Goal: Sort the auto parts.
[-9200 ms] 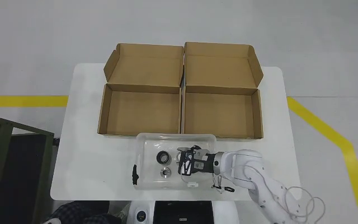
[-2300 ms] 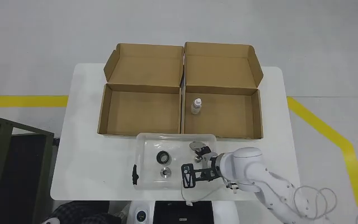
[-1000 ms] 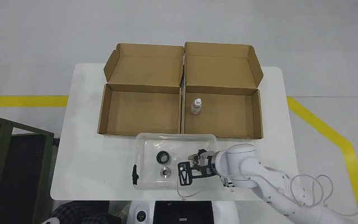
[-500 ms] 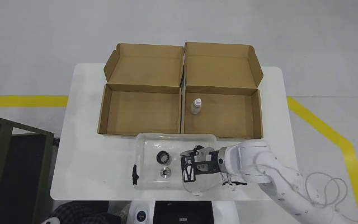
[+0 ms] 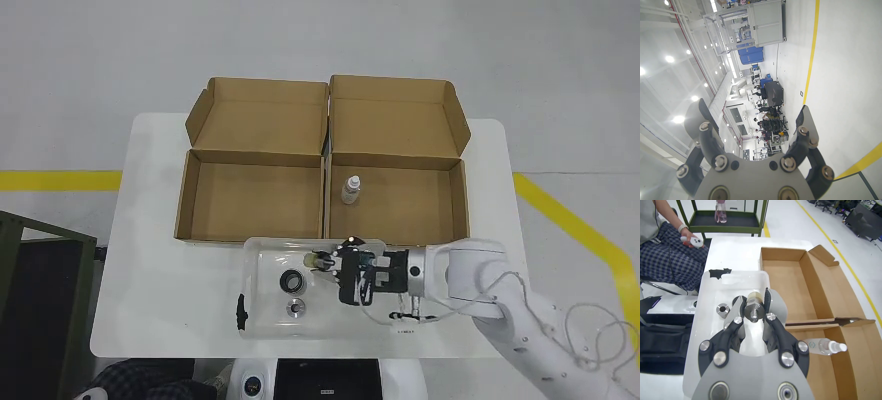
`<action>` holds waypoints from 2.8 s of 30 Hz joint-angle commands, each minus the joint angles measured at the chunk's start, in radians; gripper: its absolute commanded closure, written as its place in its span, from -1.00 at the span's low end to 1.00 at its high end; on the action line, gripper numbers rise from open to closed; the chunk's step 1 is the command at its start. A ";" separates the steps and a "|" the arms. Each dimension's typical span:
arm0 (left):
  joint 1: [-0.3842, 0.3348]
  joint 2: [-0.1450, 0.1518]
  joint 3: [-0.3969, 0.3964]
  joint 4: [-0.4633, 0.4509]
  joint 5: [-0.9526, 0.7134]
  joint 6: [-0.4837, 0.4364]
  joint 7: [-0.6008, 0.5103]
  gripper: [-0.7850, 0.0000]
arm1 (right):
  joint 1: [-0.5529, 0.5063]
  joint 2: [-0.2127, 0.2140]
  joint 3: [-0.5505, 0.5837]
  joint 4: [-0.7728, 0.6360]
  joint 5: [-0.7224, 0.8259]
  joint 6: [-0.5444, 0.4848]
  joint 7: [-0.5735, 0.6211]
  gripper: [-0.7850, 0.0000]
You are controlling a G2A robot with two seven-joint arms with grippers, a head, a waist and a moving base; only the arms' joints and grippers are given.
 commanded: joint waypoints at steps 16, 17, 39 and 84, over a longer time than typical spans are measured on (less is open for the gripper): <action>0.000 0.000 0.000 0.000 0.000 0.000 0.000 -1.00 | 0.034 -0.013 0.066 0.013 0.090 0.031 -0.120 1.00; 0.000 0.000 0.000 0.000 0.000 0.000 0.000 -1.00 | 0.033 -0.012 0.072 0.020 0.097 0.027 -0.124 1.00; 0.000 0.000 0.000 0.000 0.000 0.000 0.000 -1.00 | 0.030 -0.008 0.113 0.115 0.064 -0.011 -0.022 1.00; 0.000 0.000 0.000 0.000 0.000 0.000 0.000 -1.00 | 0.341 -0.075 -0.127 0.531 -0.105 0.045 0.388 0.96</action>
